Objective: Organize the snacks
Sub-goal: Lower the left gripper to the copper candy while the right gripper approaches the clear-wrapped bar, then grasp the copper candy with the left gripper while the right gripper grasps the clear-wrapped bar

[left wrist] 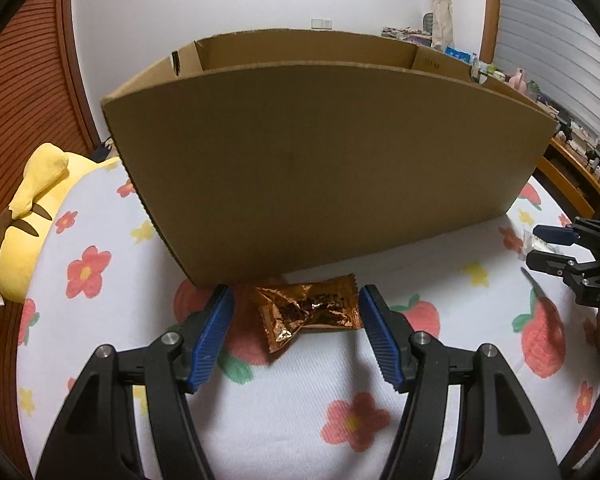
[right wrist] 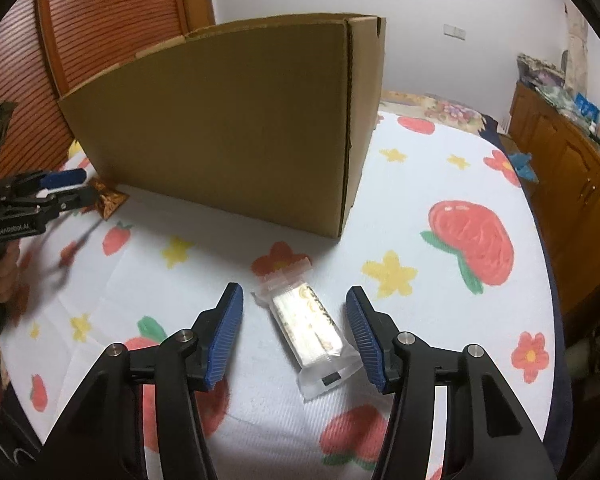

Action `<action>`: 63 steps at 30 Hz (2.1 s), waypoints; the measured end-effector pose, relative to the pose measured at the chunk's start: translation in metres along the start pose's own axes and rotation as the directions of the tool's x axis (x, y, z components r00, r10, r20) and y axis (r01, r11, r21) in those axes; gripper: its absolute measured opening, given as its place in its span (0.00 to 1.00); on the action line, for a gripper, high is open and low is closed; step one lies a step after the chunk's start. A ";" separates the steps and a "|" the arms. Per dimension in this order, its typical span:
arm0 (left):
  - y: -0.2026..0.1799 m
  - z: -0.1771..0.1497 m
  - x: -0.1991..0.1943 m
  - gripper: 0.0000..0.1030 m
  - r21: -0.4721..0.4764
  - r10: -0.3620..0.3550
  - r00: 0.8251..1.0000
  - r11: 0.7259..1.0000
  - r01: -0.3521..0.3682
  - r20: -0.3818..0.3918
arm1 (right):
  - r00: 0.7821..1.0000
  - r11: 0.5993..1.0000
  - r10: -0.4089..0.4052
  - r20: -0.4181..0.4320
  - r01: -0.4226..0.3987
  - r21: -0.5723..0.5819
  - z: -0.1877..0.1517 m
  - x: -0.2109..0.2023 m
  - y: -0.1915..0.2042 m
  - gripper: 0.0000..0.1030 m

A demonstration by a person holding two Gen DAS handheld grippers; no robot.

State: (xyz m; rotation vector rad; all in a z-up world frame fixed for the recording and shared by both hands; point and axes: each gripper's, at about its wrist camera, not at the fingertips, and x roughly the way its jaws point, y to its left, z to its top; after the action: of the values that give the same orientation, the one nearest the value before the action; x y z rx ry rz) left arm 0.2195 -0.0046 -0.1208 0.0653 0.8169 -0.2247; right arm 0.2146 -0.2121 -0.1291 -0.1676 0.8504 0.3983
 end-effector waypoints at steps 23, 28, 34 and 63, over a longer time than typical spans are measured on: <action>-0.014 0.003 0.016 0.44 0.026 -0.013 0.999 1.000 0.014 -0.040 | 0.999 0.998 -0.036 -0.017 0.035 -0.047 -0.001 0.006 0.013 0.57; -0.017 0.001 0.014 0.32 0.038 -0.022 0.999 0.999 0.023 -0.031 | 0.999 0.998 -0.026 -0.021 0.025 -0.055 -0.001 0.006 0.014 0.62; -0.023 -0.006 -0.002 0.29 0.032 -0.054 0.998 0.998 0.054 -0.009 | 0.999 0.998 -0.027 -0.022 0.026 -0.059 -0.001 0.007 0.015 0.63; -0.034 -0.010 -0.065 0.29 0.040 -0.084 0.991 0.996 0.080 0.106 | 0.999 0.998 -0.031 -0.042 0.028 -0.059 -0.006 -0.005 0.007 0.19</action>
State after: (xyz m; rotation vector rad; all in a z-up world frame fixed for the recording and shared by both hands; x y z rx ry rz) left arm 0.1623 -0.0247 -0.0792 0.0524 0.7085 -0.3173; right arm 0.2042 -0.2085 -0.1288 -0.2432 0.8784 0.3929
